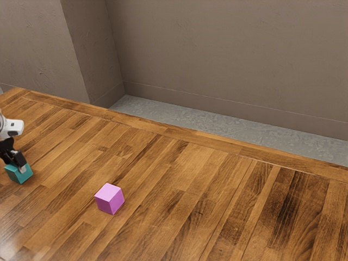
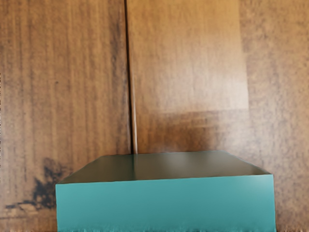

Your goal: Pick up the blue block with one arm, and put the blue block on the pink block with one arm

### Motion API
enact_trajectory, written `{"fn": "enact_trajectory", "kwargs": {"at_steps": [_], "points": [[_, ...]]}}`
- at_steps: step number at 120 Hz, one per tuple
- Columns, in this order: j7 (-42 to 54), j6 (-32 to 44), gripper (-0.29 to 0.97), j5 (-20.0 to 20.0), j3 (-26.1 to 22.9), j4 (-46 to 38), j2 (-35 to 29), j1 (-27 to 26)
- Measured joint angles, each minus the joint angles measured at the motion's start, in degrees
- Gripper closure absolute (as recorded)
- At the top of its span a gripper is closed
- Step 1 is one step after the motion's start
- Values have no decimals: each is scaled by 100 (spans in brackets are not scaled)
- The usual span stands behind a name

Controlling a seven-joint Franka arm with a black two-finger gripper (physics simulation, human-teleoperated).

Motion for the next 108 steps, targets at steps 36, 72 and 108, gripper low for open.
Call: {"fn": "enact_trajectory", "kwargs": {"at_steps": [36,72,108], "points": [[35,135,1,94,0,-111,26,0],[33,186,9,66,0,-116,55,0],[4,199,22,59,0,-114,36,0]]}}
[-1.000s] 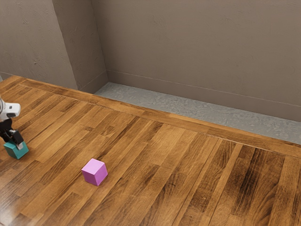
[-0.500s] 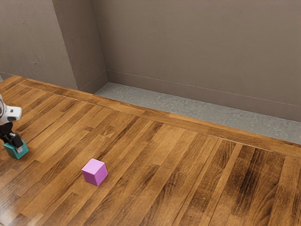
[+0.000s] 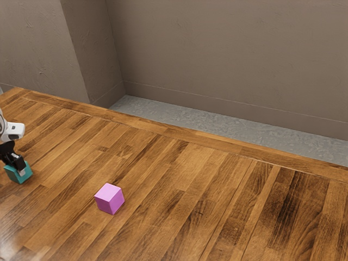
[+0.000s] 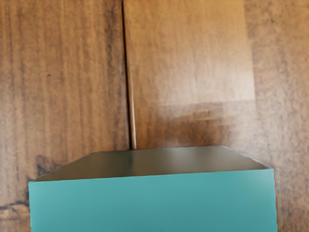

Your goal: Pick up the blue block with one arm, and put the blue block on the pink block with one arm

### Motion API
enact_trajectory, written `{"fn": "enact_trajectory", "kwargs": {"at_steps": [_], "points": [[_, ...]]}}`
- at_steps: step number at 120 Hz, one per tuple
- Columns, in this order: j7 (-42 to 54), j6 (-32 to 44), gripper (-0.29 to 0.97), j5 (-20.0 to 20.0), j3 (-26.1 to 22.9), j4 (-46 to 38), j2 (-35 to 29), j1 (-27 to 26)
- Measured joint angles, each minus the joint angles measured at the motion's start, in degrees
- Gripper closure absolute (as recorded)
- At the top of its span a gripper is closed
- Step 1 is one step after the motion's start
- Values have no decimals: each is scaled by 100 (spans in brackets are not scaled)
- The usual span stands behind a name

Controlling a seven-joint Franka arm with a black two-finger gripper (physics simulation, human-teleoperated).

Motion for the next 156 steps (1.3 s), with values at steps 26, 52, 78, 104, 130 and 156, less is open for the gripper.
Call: {"fn": "enact_trajectory", "kwargs": {"at_steps": [26,52,78,104,130,156], "points": [[-46,-4,27,6,-3,-10,-56,0],[-112,-84,30,16,-435,-304,-492,9],[-336,-512,30,-14,-1312,-873,-1669,-40],[-1303,-1120,30,-40,-2875,-1231,-2350,8],[-2570,-1374,29,-135,-3454,-1249,-2342,-1063],[-3675,-1486,29,-142,-3466,-1416,-2370,-2624]]}}
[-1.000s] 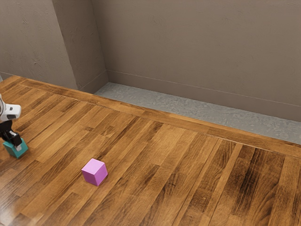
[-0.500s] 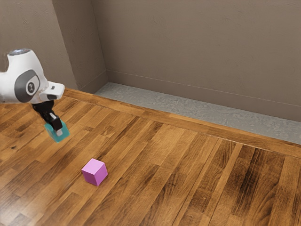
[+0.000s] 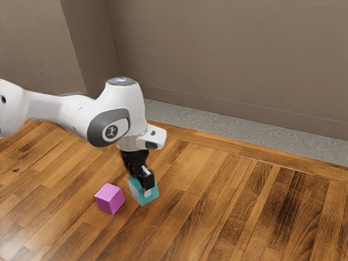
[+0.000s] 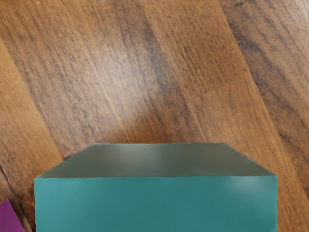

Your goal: Pick up the blue block with one arm, and put the blue block on the pink block with one arm

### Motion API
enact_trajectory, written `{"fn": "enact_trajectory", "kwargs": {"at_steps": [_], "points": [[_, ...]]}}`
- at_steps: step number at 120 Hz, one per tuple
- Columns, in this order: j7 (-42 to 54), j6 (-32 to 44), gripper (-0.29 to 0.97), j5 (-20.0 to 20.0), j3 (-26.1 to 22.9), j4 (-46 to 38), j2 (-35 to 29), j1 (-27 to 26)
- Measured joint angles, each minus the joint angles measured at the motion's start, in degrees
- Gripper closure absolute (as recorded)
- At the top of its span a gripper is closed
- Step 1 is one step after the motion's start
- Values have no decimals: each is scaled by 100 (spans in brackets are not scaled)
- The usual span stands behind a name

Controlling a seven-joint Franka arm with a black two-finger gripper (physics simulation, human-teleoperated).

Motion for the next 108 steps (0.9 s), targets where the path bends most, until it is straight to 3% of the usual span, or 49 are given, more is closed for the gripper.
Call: {"fn": "enact_trajectory", "kwargs": {"at_steps": [18,31,40,59,69,78,97,108], "points": [[-568,-35,29,20,59,-48,-49,-714],[-898,-49,29,40,135,-92,-90,-423],[-1094,-55,29,56,210,-115,-122,397],[-1435,-63,29,69,231,-130,-166,3047],[-1581,-66,28,69,231,-131,-181,3731],[-1695,-68,28,70,231,-131,-181,3596],[-1895,-70,29,76,233,-131,-168,2403],[-1991,-70,29,79,233,-134,-165,2040]]}}
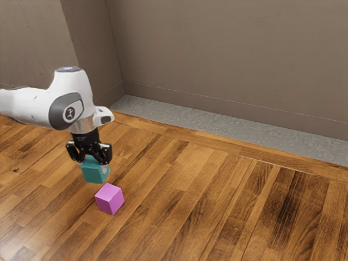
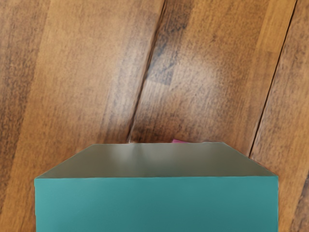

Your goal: Pick up the blue block with one arm, and put the blue block on the pink block with one arm

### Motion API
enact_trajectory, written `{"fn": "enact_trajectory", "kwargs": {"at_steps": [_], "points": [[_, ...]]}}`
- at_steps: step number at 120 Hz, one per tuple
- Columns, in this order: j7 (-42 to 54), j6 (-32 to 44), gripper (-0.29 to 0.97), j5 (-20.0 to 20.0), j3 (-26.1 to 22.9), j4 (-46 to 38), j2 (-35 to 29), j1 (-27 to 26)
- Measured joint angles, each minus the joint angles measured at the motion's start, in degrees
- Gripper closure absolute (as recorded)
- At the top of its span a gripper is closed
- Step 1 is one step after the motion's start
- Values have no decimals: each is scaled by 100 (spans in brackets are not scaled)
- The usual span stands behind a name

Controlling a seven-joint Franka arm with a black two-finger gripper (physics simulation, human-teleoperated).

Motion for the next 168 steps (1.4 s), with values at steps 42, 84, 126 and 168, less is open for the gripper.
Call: {"fn": "enact_trajectory", "kwargs": {"at_steps": [42,84,126,168], "points": [[-53,201,29,170,-115,-82,11,744],[541,723,29,197,-467,-197,95,176],[1077,1301,29,179,-509,-279,318,-263],[1364,1441,29,92,-489,-576,88,503]]}}
